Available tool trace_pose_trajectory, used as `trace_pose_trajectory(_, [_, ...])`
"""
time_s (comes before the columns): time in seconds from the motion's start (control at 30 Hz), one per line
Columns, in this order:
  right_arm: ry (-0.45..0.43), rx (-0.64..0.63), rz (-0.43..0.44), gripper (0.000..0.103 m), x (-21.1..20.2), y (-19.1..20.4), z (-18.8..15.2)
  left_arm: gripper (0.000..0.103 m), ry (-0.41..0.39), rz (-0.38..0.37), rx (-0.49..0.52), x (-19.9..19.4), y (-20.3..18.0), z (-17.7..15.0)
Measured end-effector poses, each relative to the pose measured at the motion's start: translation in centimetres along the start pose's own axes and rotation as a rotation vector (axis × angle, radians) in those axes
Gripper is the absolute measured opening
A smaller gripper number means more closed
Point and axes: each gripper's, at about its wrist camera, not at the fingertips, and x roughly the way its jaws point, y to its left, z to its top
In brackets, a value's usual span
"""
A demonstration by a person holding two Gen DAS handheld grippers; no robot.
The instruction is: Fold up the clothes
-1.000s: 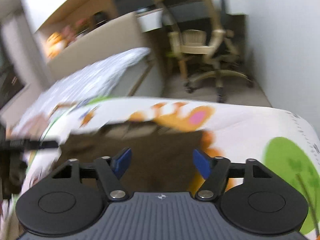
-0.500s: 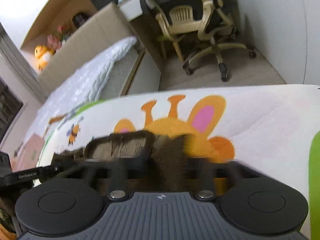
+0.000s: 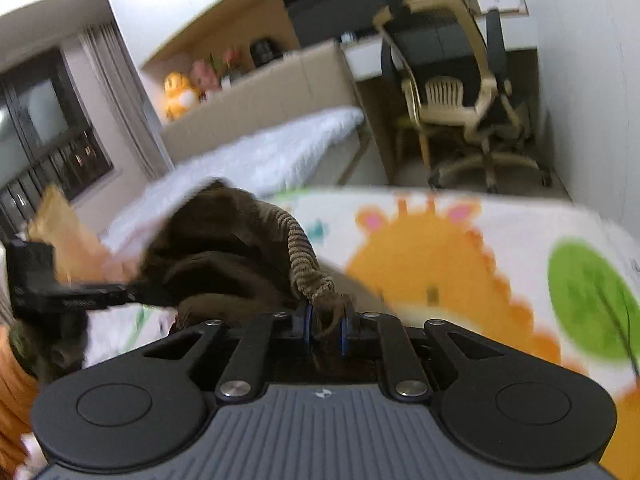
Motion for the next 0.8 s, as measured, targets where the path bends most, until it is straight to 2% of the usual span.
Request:
trace_pose_trajectory(0.07, [0.033, -0.050, -0.080, 0.014, -0.1, 0.6, -2.8, 0.018, 0.041, 0.032, 0.045, -1.3, -0.9, -2.7])
trace_pose_trajectory(0.17, [0.070, -0.110, -0.151, 0.017, -0.7, 1.3, -6.1, 0.026, 0.098, 0.060, 0.085, -2.7, -1.4, -5.9])
trace_pose_trajectory(0.23, [0.068, -0.104, -0.156, 0.024, -1.9, 1.1, -7.1, 0.031, 0.131, 0.072, 0.105, -3.7, -1.7, -8.0])
trace_pose_trajectory(0.27, [0.066, -0.100, -0.157, 0.035, -2.5, 1.1, -7.5, 0.038, 0.142, 0.071, 0.108, -4.2, -1.7, -8.8])
trace_pose_trajectory(0.3, [0.052, -0.087, -0.155, 0.046, -3.3, 0.9, -7.6, 0.047, 0.142, 0.056, 0.097, -4.8, -1.6, -9.2])
trace_pose_trajectory(0.4, [0.005, -0.058, -0.135, 0.058, -5.1, 0.5, -7.7, 0.068, 0.112, 0.005, 0.031, -6.2, -0.5, -9.5])
trace_pose_trajectory(0.5, [-0.044, 0.022, -0.089, 0.068, -5.1, -0.5, -6.7, 0.080, 0.061, -0.037, -0.112, -6.7, 1.3, -8.8])
trace_pose_trajectory(0.63, [-0.091, 0.172, -0.049, 0.069, -2.9, -1.7, -5.9, 0.084, 0.028, -0.087, -0.313, -4.5, 3.4, -8.2])
trace_pose_trajectory(0.73, [-0.093, 0.157, -0.090, 0.069, -0.5, -1.1, -6.1, 0.085, 0.040, -0.127, -0.420, -1.6, 3.6, -8.3])
trace_pose_trajectory(0.77, [-0.084, 0.121, -0.115, 0.069, 0.4, -0.5, -6.2, 0.081, 0.056, -0.117, -0.427, -0.5, 3.4, -8.3])
trace_pose_trajectory(0.8, [-0.055, 0.064, -0.150, 0.069, 1.1, 0.2, -6.5, 0.070, 0.068, -0.102, -0.421, 0.5, 3.0, -8.2])
